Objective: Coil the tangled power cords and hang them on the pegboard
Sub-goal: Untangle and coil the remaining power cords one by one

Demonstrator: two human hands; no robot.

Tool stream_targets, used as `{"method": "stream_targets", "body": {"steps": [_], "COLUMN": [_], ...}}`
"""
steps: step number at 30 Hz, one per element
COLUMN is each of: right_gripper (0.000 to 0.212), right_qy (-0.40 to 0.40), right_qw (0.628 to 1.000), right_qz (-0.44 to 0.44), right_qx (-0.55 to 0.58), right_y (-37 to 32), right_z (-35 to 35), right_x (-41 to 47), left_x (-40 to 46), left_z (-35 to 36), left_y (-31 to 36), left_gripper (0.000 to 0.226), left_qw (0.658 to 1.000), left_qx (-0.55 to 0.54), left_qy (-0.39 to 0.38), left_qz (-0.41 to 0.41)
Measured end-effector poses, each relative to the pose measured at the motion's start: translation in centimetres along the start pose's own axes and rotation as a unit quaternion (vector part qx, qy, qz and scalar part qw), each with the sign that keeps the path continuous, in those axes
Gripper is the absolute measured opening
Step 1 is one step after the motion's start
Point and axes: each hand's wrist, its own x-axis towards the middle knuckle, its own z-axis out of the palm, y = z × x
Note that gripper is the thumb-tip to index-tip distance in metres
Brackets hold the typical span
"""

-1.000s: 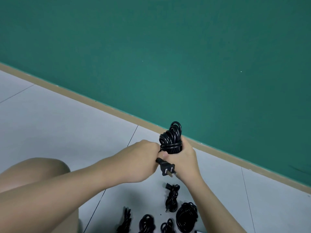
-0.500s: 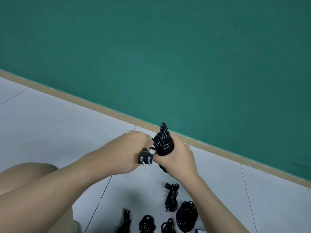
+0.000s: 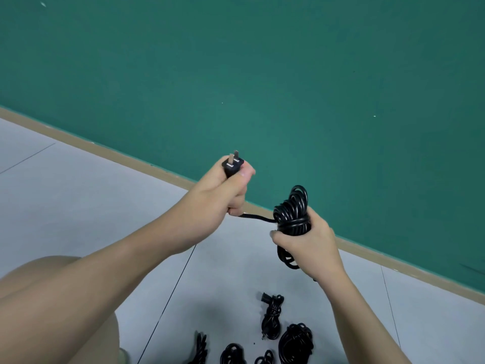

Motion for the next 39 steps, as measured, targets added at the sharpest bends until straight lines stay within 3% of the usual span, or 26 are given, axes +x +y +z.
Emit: {"method": "stream_targets", "body": {"steps": [7, 10, 14, 26, 32, 39], "right_gripper": [0.026, 0.025, 0.026, 0.026, 0.025, 0.026], "right_qy": [-0.036, -0.043, -0.041, -0.038, -0.016, -0.003], "right_qw": [0.997, 0.995, 0.995, 0.993, 0.994, 0.993], "right_qz": [0.007, 0.008, -0.004, 0.015, 0.010, -0.002], "right_qx": [0.069, 0.086, 0.095, 0.115, 0.108, 0.120], "right_y": [-0.3, -0.3, -0.6, -0.4, -0.5, -0.7], "right_z": [-0.7, -1.1, -1.5, -2.3, -2.8, -3.5], "right_x": [-0.5, -0.8, -1.2, -1.8, -2.0, -2.2], "left_x": [0.6, 1.0, 1.6, 1.3, 1.4, 1.3], "left_z": [-0.6, -0.8, -1.2, 0.3, 0.1, -0.1], "left_y": [0.3, 0.9, 0.9, 0.1, -0.1, -0.2], "left_gripper": [0.026, 0.056, 0.066, 0.046, 0.053, 0.059], "left_qw": [0.998, 0.995, 0.984, 0.987, 0.973, 0.981], "left_qx": [-0.045, -0.071, -0.139, -0.093, -0.166, -0.174], "left_qy": [0.053, 0.060, 0.089, 0.093, 0.123, 0.067], "left_qz": [0.005, -0.037, -0.065, -0.094, -0.104, -0.052]}}
